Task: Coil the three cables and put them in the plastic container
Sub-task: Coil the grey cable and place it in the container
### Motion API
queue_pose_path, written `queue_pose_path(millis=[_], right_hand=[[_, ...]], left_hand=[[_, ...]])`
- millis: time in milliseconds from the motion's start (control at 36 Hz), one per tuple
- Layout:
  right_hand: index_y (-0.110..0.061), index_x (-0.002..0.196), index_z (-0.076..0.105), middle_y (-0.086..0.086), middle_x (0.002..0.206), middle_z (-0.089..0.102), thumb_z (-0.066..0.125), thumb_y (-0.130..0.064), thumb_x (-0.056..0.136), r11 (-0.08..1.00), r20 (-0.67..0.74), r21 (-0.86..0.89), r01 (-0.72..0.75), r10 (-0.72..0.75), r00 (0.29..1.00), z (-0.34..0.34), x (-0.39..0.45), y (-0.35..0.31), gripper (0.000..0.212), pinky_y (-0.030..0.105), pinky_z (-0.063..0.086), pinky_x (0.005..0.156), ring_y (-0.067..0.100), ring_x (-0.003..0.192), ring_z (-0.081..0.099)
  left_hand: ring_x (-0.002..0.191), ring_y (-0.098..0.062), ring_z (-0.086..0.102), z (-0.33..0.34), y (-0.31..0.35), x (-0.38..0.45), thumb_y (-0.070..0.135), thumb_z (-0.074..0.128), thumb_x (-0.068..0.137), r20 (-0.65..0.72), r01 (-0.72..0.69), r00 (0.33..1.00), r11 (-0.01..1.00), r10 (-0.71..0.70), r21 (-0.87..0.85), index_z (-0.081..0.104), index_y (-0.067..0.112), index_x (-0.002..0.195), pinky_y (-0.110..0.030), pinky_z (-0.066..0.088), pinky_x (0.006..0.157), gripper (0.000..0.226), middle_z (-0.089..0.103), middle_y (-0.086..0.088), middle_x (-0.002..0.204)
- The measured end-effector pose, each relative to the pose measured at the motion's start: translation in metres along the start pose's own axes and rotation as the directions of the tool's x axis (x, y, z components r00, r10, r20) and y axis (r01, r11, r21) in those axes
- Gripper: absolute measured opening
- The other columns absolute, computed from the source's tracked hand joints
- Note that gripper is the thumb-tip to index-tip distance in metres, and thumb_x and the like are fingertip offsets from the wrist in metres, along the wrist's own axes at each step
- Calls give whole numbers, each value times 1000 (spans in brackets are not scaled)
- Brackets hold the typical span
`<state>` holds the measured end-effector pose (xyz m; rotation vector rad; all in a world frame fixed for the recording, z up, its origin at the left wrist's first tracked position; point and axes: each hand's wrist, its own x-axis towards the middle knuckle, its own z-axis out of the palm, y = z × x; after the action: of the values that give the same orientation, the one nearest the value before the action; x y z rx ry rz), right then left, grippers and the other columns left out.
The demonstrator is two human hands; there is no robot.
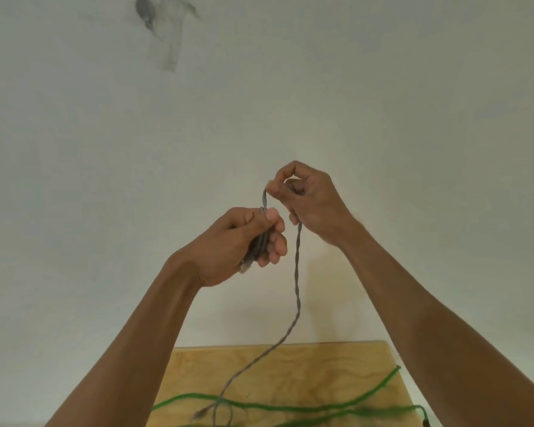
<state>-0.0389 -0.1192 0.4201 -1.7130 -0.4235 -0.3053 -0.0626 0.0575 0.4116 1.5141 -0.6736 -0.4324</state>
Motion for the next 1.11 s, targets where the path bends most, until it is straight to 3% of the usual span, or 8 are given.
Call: queue_pose_path(millis=[139, 222, 306, 500, 722, 806, 861, 1111], right_hand=[[-20, 88, 68, 12, 69, 60, 55, -23, 101, 968, 53, 192, -162, 154, 987, 30, -11, 16, 19, 40, 44, 57, 24, 59, 57], [-15, 70, 50, -5, 46, 48, 37, -7, 103, 960, 64, 41, -278, 275, 959, 51, -24, 23, 36, 24, 35, 36, 7, 34, 43], [-13, 71, 43, -5, 52, 46, 31, -14, 104, 959, 185, -91, -267, 279, 942, 60, -38, 29, 35, 24, 36, 38, 9, 41, 39], [-17, 114, 64, -12, 63, 46, 40, -35, 106, 933, 303, -351, -75, 189, 934, 46, -54, 34, 31, 24, 46, 61, 5, 58, 49], [-19, 71, 61, -6, 57, 53, 56, -28, 98, 813, 432, -541, 216, 48, 901, 17, -37, -2, 30, 38, 47, 58, 14, 52, 49], [-16, 82, 73, -14, 64, 67, 70, -25, 92, 863, 390, -468, 190, 9, 921, 5, -22, -13, 14, 25, 48, 61, 6, 59, 60], [-11, 82, 71, -6, 68, 72, 79, -23, 84, 923, 364, -358, 142, -2, 931, -2, -14, -15, 16, 34, 54, 66, 11, 65, 67], [-5, 81, 65, 13, 72, 60, 82, -18, 73, 976, 227, 198, -96, 49, 973, -2, 3, 20, 23, 31, 45, 54, 21, 58, 54]], left_hand=[[49, -10, 57, 10, 6, 6, 22, 45, 96, -64, -138, 990, 927, 123, -350, 64, 4, 85, -17, 45, 45, 29, 68, -6, 67], [54, -13, 61, 10, 11, 13, 20, 47, 97, -161, -205, 976, 884, 150, -421, 66, 3, 92, -20, 53, 56, 27, 70, -7, 72], [67, -17, 67, 4, 12, 18, 15, 43, 102, -238, -232, 959, 903, 152, -361, 64, 0, 101, -25, 57, 69, 25, 71, -8, 78], [85, -28, 74, -28, 0, 21, 13, 41, 105, -379, -255, 889, 966, 256, 54, 61, -6, 107, -31, 59, 82, 28, 76, -16, 91], [69, -8, 68, -27, -25, 17, 27, 34, 108, -243, 22, 954, 766, 176, 642, 61, 6, 86, -27, 50, 71, 41, 70, 0, 75], [53, -16, 60, -14, -27, 9, 45, 22, 106, -201, 20, 975, 854, 99, 519, 64, 2, 75, -26, 49, 66, 68, 65, -7, 55], [49, -19, 50, -6, -27, 3, 53, 16, 104, -243, 50, 968, 909, 57, 413, 63, 2, 73, -28, 47, 63, 75, 55, -8, 47], [48, -22, 31, 8, -18, -8, 51, 32, 102, 32, 13, 999, 968, -5, -250, 60, 6, 79, -31, 39, 55, 59, 43, -5, 45]])
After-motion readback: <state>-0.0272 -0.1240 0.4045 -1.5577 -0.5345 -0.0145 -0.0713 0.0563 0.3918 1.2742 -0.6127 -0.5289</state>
